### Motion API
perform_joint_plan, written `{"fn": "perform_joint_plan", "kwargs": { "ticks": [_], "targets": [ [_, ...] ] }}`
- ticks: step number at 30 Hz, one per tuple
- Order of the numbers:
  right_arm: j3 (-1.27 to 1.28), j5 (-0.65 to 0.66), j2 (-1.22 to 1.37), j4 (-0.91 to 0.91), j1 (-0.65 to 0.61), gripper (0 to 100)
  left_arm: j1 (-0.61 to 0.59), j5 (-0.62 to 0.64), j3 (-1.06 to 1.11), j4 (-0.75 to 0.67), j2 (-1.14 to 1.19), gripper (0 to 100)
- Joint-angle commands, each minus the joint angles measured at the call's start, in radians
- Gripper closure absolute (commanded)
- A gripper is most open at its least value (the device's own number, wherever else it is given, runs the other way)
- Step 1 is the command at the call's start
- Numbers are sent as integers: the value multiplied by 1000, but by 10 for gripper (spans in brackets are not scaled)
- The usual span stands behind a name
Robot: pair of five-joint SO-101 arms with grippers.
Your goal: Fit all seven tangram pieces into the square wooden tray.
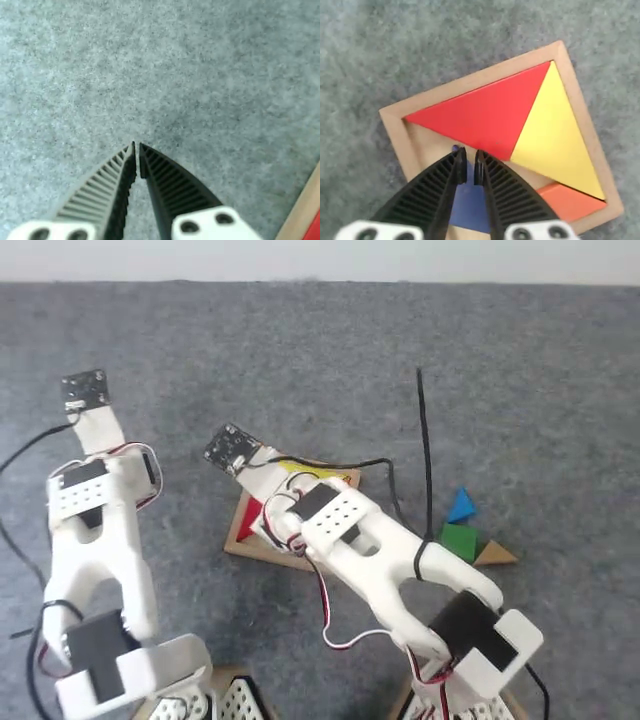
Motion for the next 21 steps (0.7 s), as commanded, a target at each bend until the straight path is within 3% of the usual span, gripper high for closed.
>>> {"fn": "perform_joint_plan", "kwargs": {
  "ticks": [1,14,21],
  "targets": [
    [-54,17,-2,8,50,958,-5,3,-8,-12,-6,988],
    [-107,26,137,58,12,958,-5,3,-8,-12,-6,988],
    [-175,239,145,163,25,958,-6,3,-8,-12,-6,988]
  ]
}}
